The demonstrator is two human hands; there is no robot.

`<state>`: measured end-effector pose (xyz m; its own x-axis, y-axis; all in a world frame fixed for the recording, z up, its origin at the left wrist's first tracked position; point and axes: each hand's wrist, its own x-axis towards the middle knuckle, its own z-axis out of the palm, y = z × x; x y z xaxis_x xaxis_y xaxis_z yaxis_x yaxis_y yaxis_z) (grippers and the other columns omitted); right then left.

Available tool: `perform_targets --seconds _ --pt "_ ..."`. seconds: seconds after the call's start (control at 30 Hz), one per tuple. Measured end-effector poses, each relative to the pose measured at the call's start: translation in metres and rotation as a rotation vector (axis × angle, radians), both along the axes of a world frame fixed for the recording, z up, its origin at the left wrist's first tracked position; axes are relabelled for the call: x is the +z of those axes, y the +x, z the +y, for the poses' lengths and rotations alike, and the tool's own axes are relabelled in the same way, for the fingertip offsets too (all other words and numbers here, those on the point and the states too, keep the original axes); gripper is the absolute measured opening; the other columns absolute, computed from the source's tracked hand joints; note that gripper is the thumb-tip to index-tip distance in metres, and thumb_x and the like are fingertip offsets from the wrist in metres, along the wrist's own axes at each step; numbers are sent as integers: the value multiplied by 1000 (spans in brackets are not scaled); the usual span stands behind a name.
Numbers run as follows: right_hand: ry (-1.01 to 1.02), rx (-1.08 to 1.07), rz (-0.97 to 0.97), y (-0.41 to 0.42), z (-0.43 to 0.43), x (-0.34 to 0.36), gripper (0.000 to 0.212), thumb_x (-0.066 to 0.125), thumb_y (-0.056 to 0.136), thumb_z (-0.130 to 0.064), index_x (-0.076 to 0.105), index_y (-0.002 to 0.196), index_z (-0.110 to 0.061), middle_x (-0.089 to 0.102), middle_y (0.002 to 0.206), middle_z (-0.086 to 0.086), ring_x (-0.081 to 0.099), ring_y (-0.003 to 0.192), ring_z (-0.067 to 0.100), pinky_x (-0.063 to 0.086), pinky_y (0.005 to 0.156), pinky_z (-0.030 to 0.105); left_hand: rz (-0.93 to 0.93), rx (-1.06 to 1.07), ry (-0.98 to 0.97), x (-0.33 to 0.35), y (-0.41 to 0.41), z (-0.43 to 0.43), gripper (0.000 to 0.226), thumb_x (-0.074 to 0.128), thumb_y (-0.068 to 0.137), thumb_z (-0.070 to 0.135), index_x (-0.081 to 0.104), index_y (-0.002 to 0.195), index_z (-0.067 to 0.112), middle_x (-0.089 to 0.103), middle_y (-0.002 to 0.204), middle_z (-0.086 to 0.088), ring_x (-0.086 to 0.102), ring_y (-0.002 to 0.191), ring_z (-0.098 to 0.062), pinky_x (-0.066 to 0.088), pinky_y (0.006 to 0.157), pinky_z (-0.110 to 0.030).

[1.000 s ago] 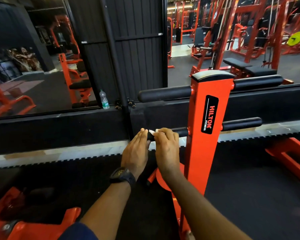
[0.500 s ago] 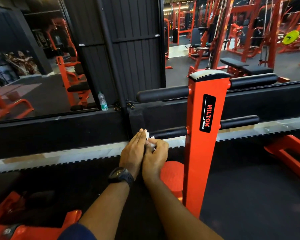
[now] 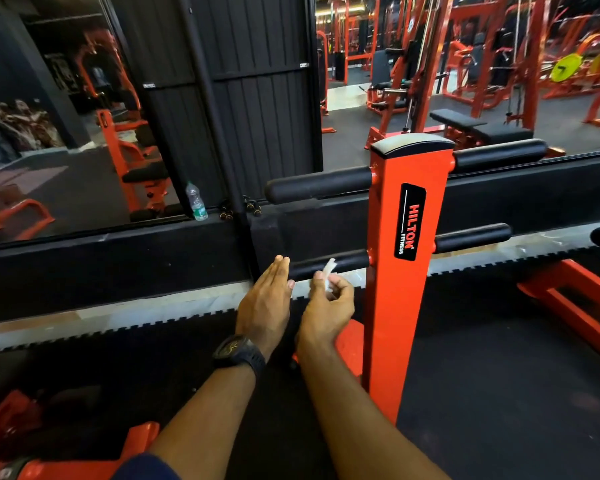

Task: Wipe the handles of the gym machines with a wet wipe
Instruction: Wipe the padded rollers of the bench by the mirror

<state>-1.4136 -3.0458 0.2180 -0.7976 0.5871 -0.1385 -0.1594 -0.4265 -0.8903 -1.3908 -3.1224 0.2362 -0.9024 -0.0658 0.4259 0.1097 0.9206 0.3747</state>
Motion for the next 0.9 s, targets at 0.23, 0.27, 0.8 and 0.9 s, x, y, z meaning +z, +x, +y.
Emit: perform_targets --seconds 0.23,0.27,0.8,0.9 --pt "-217 -195 47 -15 20 9 8 73 90 -10 66 91 -14 67 82 1 70 72 8 53 66 17 20 1 -31 -2 -1 -3 49 41 108 26 35 154 11 35 160 -6 33 147 -17 28 113 -24" --pt "-220 -213 48 -14 18 11 7 72 90 -10 66 92 -14 67 86 2 70 74 6 52 67 15 17 5 -35 -3 -1 -3 49 40 108 26 33 155 12 33 161 -5 32 148 -16 27 113 -24" --pt "353 -43 132 -5 28 2 7 70 91 -15 70 97 -19 61 102 -9 61 99 10 51 86 23 61 -3 -17 -5 -2 -1 46 47 105 21 42 150 10 44 154 -10 43 142 -21 43 108 -34" --pt "556 -110 161 -16 45 2 10 69 92 -14 73 101 -16 57 101 -10 57 96 15 50 84 25 59 -15 -41 -3 -1 -4 46 49 105 20 43 149 8 44 154 -10 43 142 -22 42 109 -34"
